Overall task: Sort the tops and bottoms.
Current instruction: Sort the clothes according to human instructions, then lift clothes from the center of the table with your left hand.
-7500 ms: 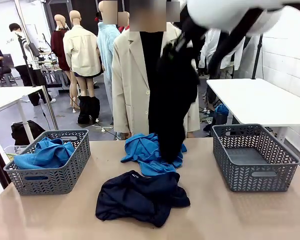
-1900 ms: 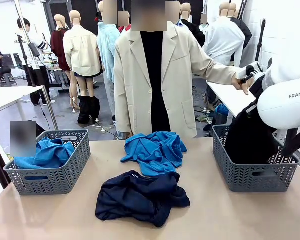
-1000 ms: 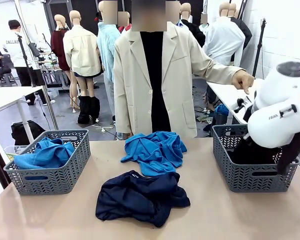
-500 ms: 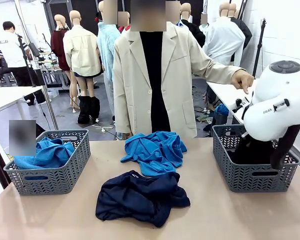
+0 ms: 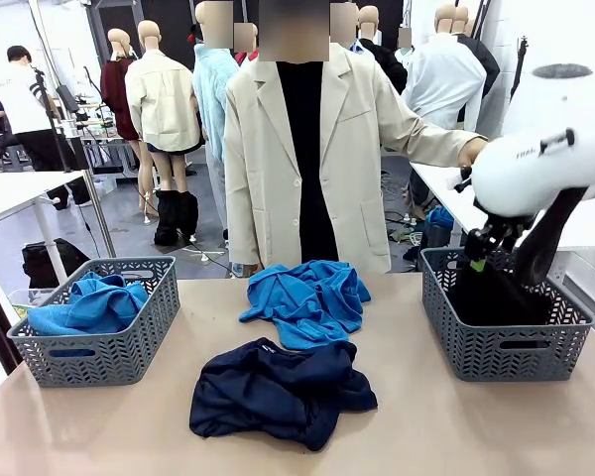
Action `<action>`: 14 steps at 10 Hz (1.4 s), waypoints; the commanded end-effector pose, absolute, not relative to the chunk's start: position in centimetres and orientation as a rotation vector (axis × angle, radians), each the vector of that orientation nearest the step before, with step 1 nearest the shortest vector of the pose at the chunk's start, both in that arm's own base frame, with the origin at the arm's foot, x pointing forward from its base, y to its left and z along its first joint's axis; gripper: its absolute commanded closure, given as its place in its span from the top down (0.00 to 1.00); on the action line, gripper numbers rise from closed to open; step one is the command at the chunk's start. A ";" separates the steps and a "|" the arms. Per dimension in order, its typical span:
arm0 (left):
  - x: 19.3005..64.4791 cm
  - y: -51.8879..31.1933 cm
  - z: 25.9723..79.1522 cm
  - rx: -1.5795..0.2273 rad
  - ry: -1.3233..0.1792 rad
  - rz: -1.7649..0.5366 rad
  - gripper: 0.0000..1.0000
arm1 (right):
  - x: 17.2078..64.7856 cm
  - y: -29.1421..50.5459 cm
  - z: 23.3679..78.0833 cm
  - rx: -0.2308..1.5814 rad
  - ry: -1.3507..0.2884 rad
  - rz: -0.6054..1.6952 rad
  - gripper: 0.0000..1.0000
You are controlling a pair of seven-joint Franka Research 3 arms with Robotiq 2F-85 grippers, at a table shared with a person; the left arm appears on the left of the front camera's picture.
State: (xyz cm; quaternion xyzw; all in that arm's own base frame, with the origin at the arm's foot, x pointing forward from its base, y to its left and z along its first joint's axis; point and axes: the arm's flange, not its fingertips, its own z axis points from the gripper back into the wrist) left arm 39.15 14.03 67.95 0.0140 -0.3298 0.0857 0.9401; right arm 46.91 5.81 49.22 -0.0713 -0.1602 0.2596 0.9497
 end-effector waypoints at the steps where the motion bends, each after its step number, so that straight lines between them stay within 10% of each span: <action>1: 39.2 14.1 68.1 0.025 -0.668 0.178 1.00 | 47.4 4.9 52.3 -0.217 -0.263 0.568 1.00; 14: 39.2 14.1 68.1 0.025 -0.668 0.178 1.00 | 47.0 5.1 54.2 -0.207 -0.283 0.579 1.00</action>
